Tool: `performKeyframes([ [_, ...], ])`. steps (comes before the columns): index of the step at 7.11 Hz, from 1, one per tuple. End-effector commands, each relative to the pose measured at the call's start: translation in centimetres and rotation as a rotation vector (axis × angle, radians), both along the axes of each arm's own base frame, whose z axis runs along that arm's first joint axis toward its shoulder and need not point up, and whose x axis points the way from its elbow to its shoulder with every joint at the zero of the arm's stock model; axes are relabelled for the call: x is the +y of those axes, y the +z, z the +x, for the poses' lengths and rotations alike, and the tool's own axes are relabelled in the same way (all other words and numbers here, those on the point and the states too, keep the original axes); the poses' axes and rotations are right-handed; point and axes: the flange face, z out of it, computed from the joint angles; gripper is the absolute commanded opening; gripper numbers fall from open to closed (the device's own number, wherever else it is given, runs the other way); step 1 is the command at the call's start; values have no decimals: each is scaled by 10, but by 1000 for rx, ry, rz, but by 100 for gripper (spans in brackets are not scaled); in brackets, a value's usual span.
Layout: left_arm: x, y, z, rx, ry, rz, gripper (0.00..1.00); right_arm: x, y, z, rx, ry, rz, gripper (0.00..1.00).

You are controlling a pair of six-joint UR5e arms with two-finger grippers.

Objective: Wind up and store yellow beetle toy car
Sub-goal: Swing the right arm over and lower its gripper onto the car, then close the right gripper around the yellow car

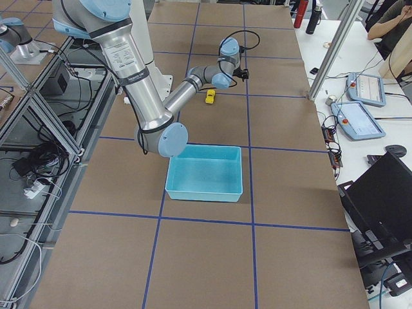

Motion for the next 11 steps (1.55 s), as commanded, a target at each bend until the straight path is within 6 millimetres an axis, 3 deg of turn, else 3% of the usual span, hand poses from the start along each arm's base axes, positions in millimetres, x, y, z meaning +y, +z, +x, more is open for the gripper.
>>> performKeyframes([
  [1, 0, 0, 0, 0, 1, 0, 99, 53, -5, -49, -7, -16, 44, 100],
  [7, 0, 0, 0, 0, 1, 2, 99, 83, 39, -112, 81, -93, -20, 100],
  [11, 0, 0, 0, 0, 1, 2, 99, 94, 58, -135, 102, -106, -48, 100],
])
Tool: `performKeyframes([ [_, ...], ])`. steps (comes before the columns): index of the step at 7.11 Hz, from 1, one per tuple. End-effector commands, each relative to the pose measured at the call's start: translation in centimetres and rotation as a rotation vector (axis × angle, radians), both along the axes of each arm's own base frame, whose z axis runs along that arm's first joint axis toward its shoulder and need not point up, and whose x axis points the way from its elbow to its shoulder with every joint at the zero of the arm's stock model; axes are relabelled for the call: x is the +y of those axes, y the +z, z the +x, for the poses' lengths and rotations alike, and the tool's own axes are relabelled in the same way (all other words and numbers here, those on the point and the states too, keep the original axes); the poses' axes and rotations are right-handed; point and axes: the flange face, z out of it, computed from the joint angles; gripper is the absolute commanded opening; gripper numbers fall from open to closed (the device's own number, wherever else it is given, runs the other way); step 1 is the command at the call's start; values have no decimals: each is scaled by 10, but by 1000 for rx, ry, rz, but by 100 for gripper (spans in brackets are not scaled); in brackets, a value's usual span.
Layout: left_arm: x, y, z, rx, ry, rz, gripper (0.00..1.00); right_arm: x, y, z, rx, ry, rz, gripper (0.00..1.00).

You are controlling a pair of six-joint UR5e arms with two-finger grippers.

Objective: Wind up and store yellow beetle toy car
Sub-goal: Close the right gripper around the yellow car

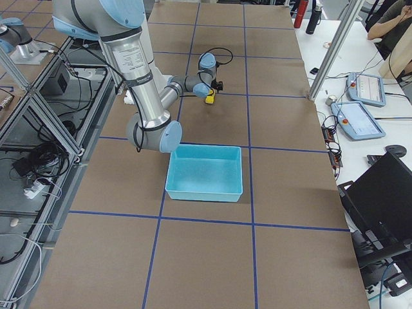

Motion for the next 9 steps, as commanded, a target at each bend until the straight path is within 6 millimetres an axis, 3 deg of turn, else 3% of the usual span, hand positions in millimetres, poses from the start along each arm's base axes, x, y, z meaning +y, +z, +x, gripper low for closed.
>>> performKeyframes([
  [1, 0, 0, 0, 0, -1, 0, 99, 0, 11, -10, 2, -3, -1, 100],
  [3, 0, 0, 0, 0, -1, 0, 99, 1, 15, -13, 10, -2, -3, 100],
  [4, 0, 0, 0, 0, -1, 0, 99, 1, 16, -14, 11, -2, -3, 89],
  [5, 0, 0, 0, 0, -1, 0, 99, 1, 16, -13, 10, -2, -3, 64],
  [6, -1, -1, 0, 0, -1, 2, 99, 1, 13, -13, 5, 0, 0, 26],
  [7, -1, -1, 0, 0, -1, 2, 99, 2, 7, -11, -5, -1, 3, 0],
  [8, -1, -1, 0, 0, -1, 0, 99, 1, 0, -7, -20, 6, -5, 0],
  [9, -1, -1, 0, 0, -1, 2, 99, -6, -29, 7, -73, 50, -69, 0],
])
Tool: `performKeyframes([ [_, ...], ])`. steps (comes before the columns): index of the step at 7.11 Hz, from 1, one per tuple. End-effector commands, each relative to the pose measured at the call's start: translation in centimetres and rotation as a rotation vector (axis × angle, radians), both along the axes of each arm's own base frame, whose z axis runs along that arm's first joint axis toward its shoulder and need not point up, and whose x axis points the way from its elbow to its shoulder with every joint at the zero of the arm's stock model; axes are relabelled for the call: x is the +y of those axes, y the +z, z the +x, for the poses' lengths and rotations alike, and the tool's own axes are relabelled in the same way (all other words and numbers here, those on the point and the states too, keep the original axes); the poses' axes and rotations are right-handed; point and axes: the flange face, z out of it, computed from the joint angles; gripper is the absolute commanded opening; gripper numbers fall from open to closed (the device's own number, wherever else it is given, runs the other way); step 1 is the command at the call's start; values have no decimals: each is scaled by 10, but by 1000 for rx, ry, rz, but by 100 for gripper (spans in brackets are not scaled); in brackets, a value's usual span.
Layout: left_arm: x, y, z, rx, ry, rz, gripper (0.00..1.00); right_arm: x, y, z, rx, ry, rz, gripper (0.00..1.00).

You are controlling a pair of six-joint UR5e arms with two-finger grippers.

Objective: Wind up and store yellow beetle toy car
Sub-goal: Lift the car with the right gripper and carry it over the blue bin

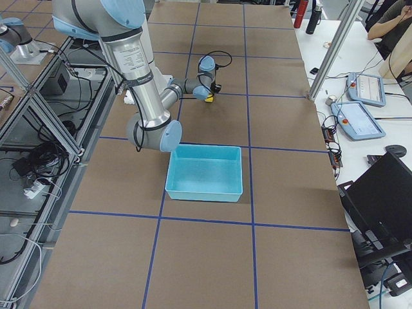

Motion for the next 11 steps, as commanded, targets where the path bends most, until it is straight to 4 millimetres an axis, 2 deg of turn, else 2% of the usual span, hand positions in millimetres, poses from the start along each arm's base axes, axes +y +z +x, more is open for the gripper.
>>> performKeyframes([
  [1, 0, 0, 0, 0, -1, 0, 99, -23, -39, 29, -75, 82, -77, 0],
  [3, 0, 0, 0, 0, -1, -2, 99, -88, -45, 86, -87, 217, -65, 0],
  [4, 0, 0, 0, 0, -1, -2, 99, -125, -54, 129, -105, 274, -66, 0],
  [5, 0, -1, 0, 0, -1, 0, 99, -149, -58, 172, -101, 257, -112, 0],
  [6, 0, 0, 0, 0, -1, -2, 99, -161, -65, 228, -82, 282, -155, 0],
  [7, 0, -1, 0, 0, -1, 0, 99, -147, -52, 261, -72, 273, -174, 0],
  [8, -1, -2, 0, 0, -1, 3, 99, -140, -38, 293, -69, 268, -154, 0],
  [11, -2, -1, 0, 0, -1, 1, 99, -99, 46, 365, -3, 150, -84, 0],
])
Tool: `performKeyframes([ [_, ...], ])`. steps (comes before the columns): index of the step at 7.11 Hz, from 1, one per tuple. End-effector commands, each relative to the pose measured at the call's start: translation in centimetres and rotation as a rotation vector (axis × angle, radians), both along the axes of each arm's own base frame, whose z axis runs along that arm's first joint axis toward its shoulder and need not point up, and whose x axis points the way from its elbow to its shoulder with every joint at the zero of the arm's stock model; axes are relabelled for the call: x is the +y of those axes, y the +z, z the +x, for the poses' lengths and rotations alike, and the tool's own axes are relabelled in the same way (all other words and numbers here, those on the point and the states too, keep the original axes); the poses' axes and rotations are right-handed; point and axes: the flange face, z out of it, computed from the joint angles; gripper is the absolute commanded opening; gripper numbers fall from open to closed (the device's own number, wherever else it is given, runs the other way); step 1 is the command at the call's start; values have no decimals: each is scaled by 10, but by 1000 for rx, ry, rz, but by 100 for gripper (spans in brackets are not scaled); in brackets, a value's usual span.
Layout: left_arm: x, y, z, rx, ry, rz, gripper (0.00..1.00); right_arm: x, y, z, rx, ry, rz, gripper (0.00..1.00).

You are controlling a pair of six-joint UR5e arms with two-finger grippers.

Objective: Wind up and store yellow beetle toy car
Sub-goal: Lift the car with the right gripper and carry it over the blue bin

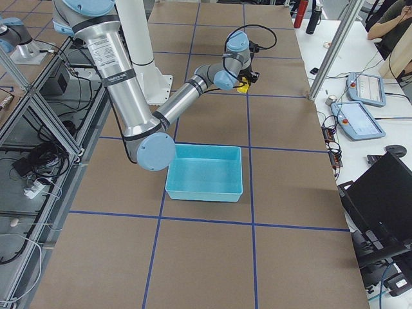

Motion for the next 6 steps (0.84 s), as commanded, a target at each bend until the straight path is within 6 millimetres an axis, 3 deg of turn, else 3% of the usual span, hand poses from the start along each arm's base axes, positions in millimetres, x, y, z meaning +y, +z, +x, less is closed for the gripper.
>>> performKeyframes([
  [1, -1, 0, 0, 0, 0, 0, 99, 36, 65, 50, 44, -99, 32, 0],
  [6, -1, 0, 0, 0, 0, 2, 99, 109, 193, 118, 110, -255, 77, 0],
])
